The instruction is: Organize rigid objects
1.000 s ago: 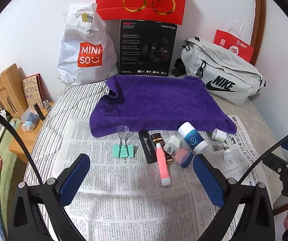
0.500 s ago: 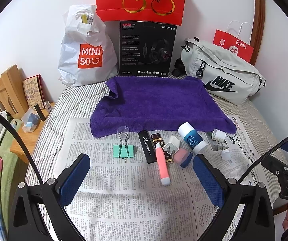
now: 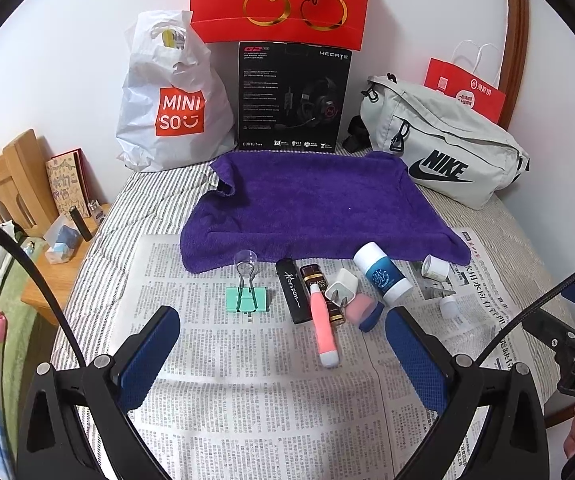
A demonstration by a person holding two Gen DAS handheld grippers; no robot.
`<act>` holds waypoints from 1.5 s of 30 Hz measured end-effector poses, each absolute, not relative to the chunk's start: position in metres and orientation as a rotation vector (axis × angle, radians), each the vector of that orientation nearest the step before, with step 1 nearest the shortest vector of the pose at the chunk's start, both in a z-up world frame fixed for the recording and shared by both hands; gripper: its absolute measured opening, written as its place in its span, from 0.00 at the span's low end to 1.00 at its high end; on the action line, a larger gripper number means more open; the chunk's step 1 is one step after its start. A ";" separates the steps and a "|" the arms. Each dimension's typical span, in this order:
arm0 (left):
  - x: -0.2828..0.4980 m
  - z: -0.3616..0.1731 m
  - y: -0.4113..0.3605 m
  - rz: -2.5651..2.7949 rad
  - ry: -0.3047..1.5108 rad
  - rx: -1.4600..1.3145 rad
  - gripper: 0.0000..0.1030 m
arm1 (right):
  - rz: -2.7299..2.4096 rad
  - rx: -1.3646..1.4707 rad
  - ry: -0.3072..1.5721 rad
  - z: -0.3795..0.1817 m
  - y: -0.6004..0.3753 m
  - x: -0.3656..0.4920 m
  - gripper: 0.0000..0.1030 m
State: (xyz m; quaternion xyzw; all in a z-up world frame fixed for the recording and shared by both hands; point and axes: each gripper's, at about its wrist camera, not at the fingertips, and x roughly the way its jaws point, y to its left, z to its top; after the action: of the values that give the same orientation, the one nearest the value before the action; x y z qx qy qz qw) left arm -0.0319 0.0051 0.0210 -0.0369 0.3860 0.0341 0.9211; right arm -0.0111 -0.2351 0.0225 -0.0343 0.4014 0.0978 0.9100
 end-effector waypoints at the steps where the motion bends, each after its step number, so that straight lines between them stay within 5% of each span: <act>1: -0.032 0.021 0.004 0.069 0.793 -0.076 1.00 | 0.201 -0.067 0.828 0.023 -0.236 -0.011 1.00; 27: -0.031 0.023 -0.002 0.060 0.792 -0.068 1.00 | 0.197 -0.053 0.823 0.026 -0.240 -0.013 1.00; 45: 0.031 -0.055 0.042 0.136 0.907 -0.091 1.00 | 0.201 -0.054 0.849 -0.001 -0.248 0.004 1.00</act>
State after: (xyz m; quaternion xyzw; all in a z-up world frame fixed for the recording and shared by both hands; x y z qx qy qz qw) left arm 0.0309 0.0415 -0.0547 -0.0441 0.4376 0.0656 0.8957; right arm 0.0038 -0.2482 -0.0008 -0.0262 0.4113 0.0971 0.9059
